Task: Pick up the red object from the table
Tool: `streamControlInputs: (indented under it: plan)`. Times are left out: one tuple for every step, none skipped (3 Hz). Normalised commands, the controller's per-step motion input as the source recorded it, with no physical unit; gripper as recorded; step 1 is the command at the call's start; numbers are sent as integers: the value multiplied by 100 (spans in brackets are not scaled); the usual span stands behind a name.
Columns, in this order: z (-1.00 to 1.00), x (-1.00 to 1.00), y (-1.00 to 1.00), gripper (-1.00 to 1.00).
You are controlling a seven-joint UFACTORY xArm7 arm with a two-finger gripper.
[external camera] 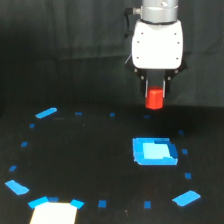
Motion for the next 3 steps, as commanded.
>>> streamControlInputs:
  plan:
    - [10,-41,-8,-100]
    - [16,-17,-48,-97]
    - [12,-57,-34,-100]
